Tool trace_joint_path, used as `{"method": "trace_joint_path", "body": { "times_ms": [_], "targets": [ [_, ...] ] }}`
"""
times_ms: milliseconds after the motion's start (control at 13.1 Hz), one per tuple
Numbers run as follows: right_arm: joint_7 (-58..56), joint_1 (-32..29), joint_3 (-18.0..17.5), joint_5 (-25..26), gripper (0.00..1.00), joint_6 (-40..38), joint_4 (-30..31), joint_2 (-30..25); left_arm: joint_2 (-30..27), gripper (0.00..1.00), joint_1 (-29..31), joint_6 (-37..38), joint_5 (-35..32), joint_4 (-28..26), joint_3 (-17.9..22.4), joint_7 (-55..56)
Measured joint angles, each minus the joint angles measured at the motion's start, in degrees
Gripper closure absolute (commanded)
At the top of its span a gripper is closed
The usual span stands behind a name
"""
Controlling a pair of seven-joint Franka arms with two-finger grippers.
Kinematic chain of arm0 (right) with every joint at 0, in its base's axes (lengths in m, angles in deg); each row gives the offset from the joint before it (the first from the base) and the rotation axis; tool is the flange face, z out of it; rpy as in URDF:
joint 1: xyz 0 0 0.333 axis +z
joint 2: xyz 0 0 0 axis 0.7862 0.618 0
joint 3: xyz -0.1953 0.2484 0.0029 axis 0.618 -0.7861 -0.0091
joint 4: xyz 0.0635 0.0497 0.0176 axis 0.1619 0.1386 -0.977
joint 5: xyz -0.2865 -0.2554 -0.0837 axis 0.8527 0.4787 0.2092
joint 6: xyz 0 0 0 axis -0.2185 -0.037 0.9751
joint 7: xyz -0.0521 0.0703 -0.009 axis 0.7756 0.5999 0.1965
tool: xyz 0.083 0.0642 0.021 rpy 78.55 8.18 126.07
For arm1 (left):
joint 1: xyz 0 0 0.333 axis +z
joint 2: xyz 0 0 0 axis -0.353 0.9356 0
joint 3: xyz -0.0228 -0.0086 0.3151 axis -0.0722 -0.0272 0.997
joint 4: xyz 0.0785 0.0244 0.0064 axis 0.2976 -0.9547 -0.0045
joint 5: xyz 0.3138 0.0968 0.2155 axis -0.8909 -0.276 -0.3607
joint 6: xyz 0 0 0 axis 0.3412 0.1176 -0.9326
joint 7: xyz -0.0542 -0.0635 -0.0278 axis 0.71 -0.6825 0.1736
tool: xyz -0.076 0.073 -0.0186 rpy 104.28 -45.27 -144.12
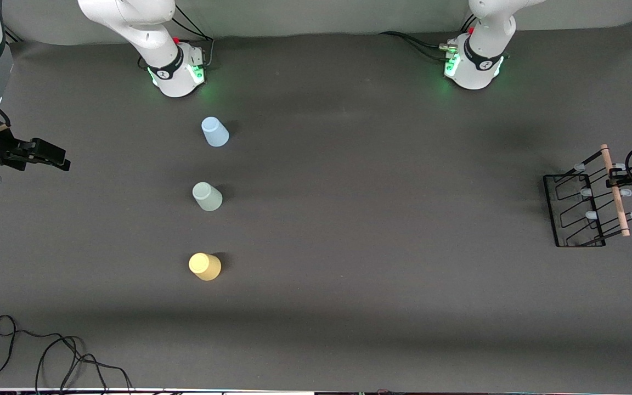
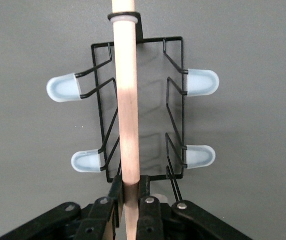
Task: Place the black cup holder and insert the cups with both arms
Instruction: 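Lower the left gripper onto the wooden rod of the black rack, then carry the black rack with the left gripper to the table middle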
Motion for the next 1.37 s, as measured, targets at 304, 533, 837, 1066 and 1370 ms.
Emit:
{"method": "trace_joint_path", "body": {
  "times_ms": [304, 533, 837, 1066, 1370],
  "targets": [
    [0.00, 0.00, 0.00, 0.00, 0.00, -0.01, 0.00, 0.00, -1.23, 1.00, 0.01, 13.03, 0.08, 10.03, -0.09, 1.44],
    [0.00, 0.00, 0.00, 0.00, 0.00, -0.01, 0.00, 0.00, -3.03, 1.00, -0.20, 27.10, 0.13, 23.76, -0.74, 1.47],
    [0.00, 0.00, 0.00, 0.00, 0.00, -0.05, 0.00, 0.00, -3.61, 1.00, -4.86, 33.36, 1.47, 30.11, -3.46, 6.51],
    [0.00, -0.01, 0.01, 0.00, 0.00, -0.06, 0.00, -0.02, -2.71, 1.00, -12.48, 33.26, 2.51, 30.15, -10.08, 20.02],
    [0.00, -0.01, 0.01, 0.00, 0.00, -0.07, 0.01, -0.03, -0.57, 1.00, -21.97, 31.93, 5.27, 31.02, -18.62, 39.36]
  ]
}}
